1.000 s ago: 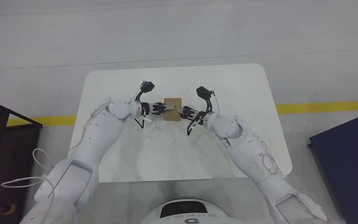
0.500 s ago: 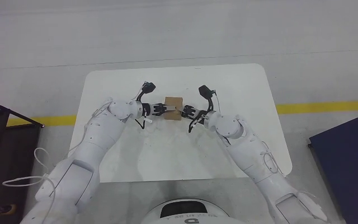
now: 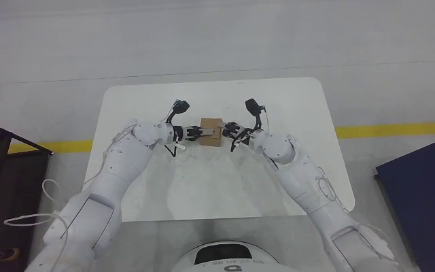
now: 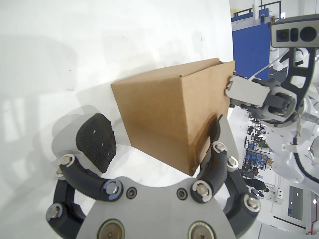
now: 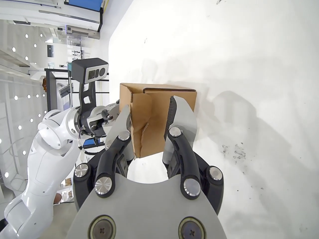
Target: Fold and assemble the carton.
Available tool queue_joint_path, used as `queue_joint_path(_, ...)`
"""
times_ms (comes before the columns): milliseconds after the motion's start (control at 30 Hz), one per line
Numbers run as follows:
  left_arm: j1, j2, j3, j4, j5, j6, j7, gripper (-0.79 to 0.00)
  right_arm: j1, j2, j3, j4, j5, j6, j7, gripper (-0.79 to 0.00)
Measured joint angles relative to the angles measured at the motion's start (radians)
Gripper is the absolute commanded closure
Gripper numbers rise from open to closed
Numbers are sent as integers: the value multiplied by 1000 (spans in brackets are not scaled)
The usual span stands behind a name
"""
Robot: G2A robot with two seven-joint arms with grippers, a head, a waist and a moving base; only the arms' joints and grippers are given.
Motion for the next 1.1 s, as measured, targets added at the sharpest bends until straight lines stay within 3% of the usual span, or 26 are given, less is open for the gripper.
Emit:
queue_joint_path(133,0,0,1,0,4,3,-1,-785,21,-7,-11,37,18,-3,-6,-160)
queue_joint_path(400,1,0,0,3,6,9,-3,-785,33,-13,-32,54,4,4,-11,-132)
queue_joint_path(600,-2,2,-2,4,8,9,-6,-785,18,-11,-20,34,13,-12,-17,-234)
queue_joint_path(900,-3,2,-3,3,11,7,-8,-785,-50,7,28,-49,13,-39,13,-219)
queue_joint_path(1100,-3,2,-2,4,10,5,-10,-785,-58,10,31,-47,9,-7,32,-111)
